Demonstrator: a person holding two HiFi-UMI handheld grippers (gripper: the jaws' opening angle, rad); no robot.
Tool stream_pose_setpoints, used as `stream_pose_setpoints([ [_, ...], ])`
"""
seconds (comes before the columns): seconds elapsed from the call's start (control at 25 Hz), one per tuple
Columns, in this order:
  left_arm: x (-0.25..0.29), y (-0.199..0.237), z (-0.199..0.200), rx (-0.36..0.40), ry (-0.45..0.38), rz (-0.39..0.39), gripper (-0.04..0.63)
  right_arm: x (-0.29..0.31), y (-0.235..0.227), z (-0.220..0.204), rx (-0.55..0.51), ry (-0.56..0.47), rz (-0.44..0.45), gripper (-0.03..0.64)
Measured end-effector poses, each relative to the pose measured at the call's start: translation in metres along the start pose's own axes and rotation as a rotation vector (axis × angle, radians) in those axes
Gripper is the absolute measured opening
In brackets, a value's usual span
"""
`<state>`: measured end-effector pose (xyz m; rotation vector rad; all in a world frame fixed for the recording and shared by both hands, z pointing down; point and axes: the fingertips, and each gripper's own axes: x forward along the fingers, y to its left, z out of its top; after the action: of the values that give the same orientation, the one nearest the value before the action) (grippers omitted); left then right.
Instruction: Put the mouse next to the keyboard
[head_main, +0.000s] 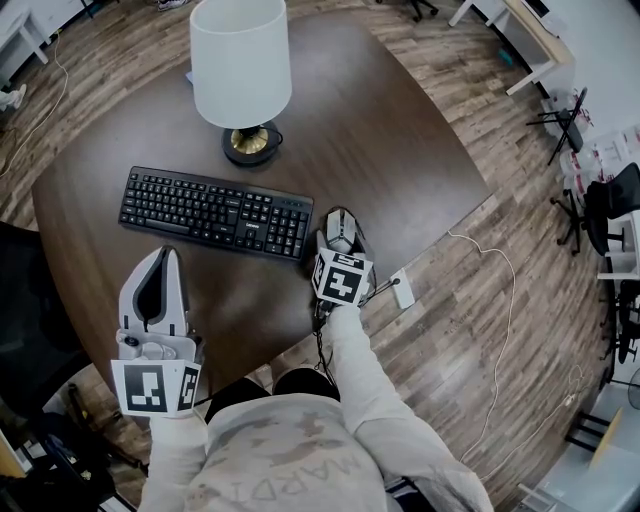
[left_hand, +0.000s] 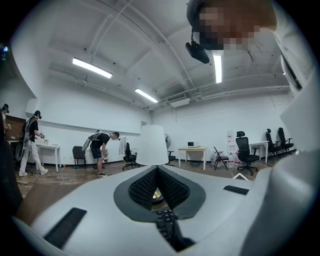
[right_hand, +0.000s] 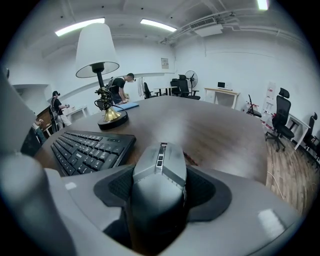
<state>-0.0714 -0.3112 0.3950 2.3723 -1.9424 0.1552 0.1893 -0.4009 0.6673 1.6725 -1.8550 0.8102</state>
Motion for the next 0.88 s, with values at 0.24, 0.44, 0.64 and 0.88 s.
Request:
stream_pose_setpoints([
  [0.24, -0.008, -0.006, 0.007, 0.014, -0.011, 0.009, 0.003, -0.007, 0.002, 0.006, 0.000, -0.039, 0.040, 0.334],
  [0.44, -0.015, -0.006, 0.012, 0.016, -0.027, 0.012, 0.002, -0.020, 0.001, 0.015, -0.001, -0.095, 0.042, 0.344],
  [0.64, -0.025, -0.005, 0.020, 0.019, -0.046, 0.007, 0.003, -0.052, 0.005, 0.027, 0.002, -0.161, 0.067, 0.296],
  [0.88, -0.045, -0.006, 0.023, 0.022, -0.062, -0.024, 0.002, -0.092, 0.023, 0.030, -0.030, -0.215, 0.129, 0.010],
])
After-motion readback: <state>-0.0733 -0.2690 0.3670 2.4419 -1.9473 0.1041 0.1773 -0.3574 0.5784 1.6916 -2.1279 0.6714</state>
